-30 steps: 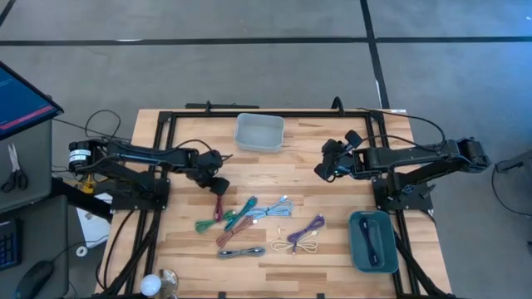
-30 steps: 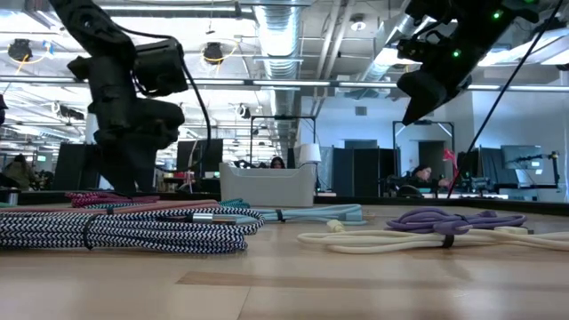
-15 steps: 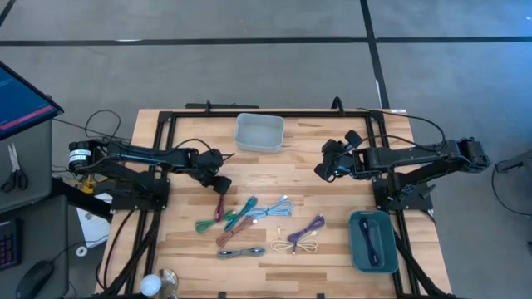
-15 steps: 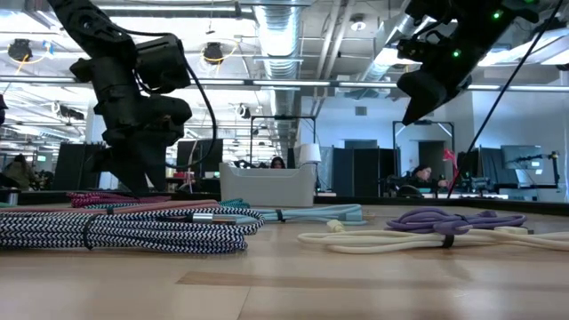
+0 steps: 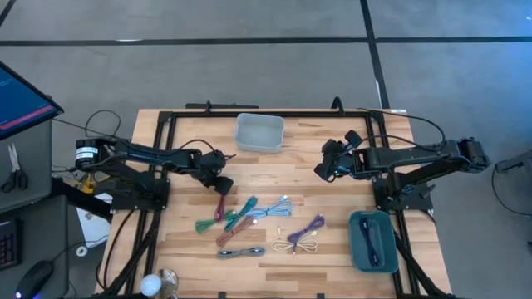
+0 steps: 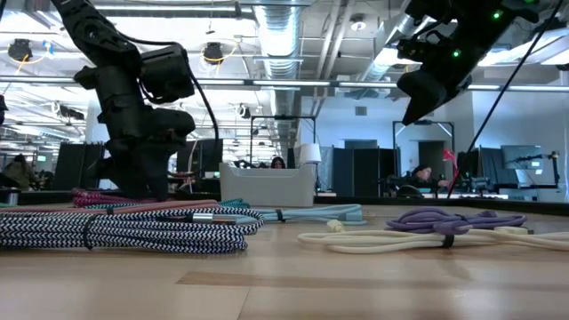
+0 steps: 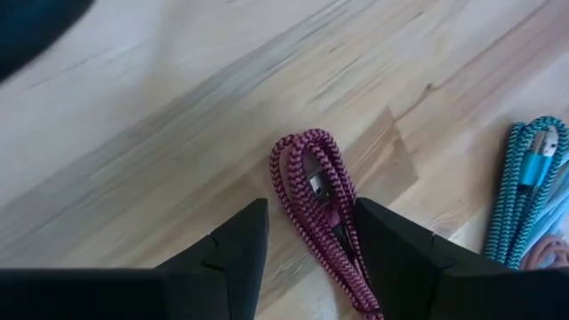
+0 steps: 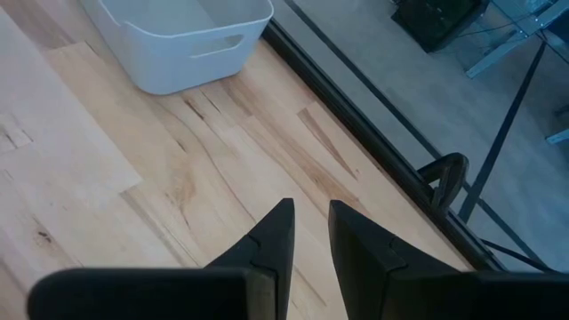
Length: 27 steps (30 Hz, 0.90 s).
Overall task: Pick & Place USB Port
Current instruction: Put the pink patterned charger cable into the blue bin
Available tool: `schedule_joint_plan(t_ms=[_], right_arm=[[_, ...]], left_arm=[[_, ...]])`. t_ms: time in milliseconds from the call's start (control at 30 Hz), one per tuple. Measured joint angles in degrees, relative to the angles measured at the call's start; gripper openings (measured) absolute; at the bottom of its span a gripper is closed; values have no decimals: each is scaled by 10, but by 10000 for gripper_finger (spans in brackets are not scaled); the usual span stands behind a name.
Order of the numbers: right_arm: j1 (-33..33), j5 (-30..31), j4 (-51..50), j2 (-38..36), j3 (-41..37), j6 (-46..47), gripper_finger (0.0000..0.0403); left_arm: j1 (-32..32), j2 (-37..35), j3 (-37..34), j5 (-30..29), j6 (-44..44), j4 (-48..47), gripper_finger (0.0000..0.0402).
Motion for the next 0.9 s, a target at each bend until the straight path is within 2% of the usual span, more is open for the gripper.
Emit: schedule_joint_plan(t_ms=[167,433,700,900], right_arm=[[0,1,0,0,0,-6,65],[0,1,0,0,0,-14,65],[4,0,0,0,0,-14,65],[14,0,-1,0,0,-14,65]], left_arm=[[0,-4,-1,-3,1,8,138],[0,-3,-2,-7,29,26,19],[0,0,5,-11,110,123,11],[2,-1,50,-9,199,131,11]])
